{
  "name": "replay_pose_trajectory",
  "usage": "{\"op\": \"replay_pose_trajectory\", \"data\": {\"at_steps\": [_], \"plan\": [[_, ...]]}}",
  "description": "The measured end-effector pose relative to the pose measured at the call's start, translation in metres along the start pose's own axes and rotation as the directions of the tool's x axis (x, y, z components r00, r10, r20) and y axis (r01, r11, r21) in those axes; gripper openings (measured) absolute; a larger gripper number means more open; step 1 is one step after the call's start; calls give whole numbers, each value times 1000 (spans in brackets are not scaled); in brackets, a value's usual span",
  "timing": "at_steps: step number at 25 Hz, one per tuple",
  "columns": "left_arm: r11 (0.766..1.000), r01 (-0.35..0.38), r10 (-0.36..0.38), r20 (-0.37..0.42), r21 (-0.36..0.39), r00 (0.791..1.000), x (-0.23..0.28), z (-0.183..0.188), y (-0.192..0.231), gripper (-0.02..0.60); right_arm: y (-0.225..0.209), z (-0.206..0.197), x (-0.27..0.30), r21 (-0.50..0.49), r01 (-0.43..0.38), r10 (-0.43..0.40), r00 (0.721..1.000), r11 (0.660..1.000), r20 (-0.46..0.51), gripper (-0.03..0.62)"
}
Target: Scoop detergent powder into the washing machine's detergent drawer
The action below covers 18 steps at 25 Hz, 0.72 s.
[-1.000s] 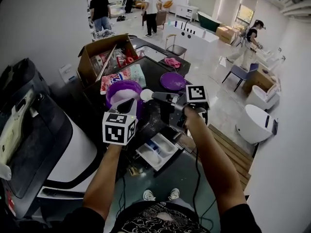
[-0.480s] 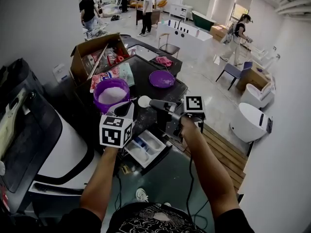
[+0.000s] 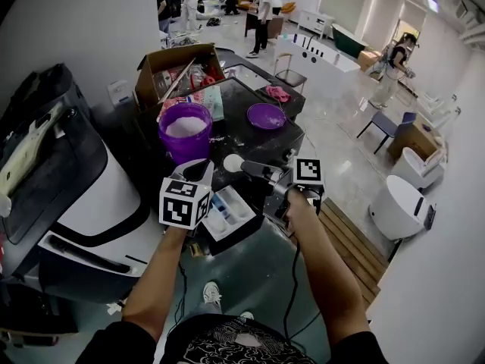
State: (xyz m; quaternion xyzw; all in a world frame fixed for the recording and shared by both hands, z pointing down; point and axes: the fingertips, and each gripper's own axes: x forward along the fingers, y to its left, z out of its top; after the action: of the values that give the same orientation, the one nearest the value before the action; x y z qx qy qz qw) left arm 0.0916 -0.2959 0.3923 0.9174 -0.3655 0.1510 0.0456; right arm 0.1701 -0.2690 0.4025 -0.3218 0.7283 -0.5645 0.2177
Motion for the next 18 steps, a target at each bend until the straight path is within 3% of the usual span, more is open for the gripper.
{"op": "replay_pose_trajectory", "data": {"at_steps": [18], "plan": [[988,-140,136,-58,-71,989,-72,-68,-17,1,-24,-74,-6,-34,11,-15,991,999,-130,37]]}}
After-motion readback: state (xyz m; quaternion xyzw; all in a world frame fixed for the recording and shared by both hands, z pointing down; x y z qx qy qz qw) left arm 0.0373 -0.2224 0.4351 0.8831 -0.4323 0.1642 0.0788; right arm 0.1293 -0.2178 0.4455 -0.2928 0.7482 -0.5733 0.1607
